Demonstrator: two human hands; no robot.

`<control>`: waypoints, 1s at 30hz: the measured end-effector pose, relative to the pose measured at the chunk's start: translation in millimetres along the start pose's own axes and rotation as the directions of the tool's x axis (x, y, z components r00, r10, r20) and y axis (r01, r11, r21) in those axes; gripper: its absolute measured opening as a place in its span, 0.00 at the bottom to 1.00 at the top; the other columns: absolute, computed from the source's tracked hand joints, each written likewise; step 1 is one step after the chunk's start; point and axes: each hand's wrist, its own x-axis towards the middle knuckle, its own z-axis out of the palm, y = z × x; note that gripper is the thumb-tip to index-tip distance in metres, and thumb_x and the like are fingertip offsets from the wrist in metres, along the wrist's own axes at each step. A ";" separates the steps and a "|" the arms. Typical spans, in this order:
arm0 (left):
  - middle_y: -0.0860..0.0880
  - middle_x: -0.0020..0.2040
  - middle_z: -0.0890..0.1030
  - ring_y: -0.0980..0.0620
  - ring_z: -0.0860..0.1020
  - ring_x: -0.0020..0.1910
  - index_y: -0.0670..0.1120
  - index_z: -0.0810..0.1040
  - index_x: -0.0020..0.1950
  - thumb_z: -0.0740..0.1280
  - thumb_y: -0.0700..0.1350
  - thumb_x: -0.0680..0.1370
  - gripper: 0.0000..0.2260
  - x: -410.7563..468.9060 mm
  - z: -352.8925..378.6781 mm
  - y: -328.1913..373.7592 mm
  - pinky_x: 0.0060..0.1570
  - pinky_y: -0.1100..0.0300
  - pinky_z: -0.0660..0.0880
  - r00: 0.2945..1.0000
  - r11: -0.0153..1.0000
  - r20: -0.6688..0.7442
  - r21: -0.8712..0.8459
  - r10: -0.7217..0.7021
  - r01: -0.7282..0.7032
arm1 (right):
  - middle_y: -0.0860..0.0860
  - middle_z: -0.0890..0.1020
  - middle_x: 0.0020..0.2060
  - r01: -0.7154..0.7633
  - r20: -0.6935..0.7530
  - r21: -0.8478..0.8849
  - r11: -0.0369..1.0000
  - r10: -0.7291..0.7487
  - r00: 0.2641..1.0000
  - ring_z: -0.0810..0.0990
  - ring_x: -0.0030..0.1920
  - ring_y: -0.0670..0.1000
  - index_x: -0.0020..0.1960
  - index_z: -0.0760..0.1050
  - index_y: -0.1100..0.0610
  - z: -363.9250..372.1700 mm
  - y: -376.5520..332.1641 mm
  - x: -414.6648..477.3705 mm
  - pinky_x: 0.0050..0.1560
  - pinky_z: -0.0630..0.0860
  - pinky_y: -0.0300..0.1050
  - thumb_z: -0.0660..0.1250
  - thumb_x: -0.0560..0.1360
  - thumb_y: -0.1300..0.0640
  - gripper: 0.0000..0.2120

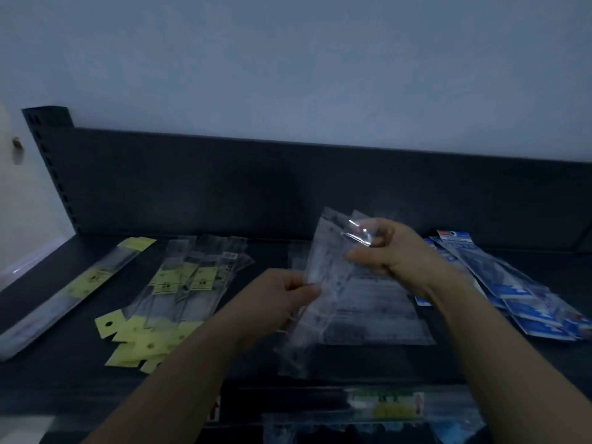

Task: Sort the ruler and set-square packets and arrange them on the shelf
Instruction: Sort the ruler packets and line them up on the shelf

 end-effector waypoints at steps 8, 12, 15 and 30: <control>0.43 0.46 0.85 0.45 0.83 0.44 0.41 0.80 0.48 0.61 0.42 0.81 0.10 21.5 8.1 16.5 0.50 0.46 0.81 0.982 0.874 -0.182 -0.483 -0.045 -0.050 | 0.55 0.80 0.44 -0.028 -0.068 0.078 0.997 0.033 0.997 0.81 0.40 0.48 0.54 0.75 0.60 22.8 15.2 -12.0 0.44 0.80 0.41 0.71 0.72 0.63 0.12; 0.50 0.48 0.85 0.51 0.83 0.46 0.44 0.78 0.53 0.58 0.42 0.82 0.09 29.4 31.6 19.7 0.48 0.51 0.80 0.978 0.706 -0.197 -0.702 -0.071 -0.090 | 0.53 0.82 0.39 -0.022 0.073 -0.093 0.995 0.029 0.997 0.79 0.38 0.46 0.51 0.76 0.65 27.7 30.5 -30.3 0.38 0.76 0.35 0.71 0.71 0.66 0.10; 0.48 0.53 0.84 0.50 0.83 0.49 0.44 0.75 0.57 0.59 0.40 0.81 0.07 31.0 48.3 16.1 0.49 0.54 0.79 0.975 0.711 -0.223 -0.689 -0.020 -0.143 | 0.51 0.81 0.35 0.036 0.038 -0.125 0.992 -0.032 0.999 0.77 0.37 0.48 0.50 0.76 0.66 13.9 33.3 -38.2 0.36 0.73 0.35 0.70 0.72 0.69 0.08; 0.56 0.59 0.77 0.55 0.75 0.58 0.54 0.74 0.63 0.70 0.47 0.76 0.16 8.0 47.0 -42.8 0.55 0.63 0.71 0.939 0.919 -0.287 0.389 0.190 -0.067 | 0.44 0.72 0.63 0.104 0.185 -0.721 0.685 0.046 0.982 0.70 0.64 0.43 0.62 0.73 0.44 -78.0 75.7 -57.2 0.59 0.66 0.28 0.67 0.76 0.62 0.19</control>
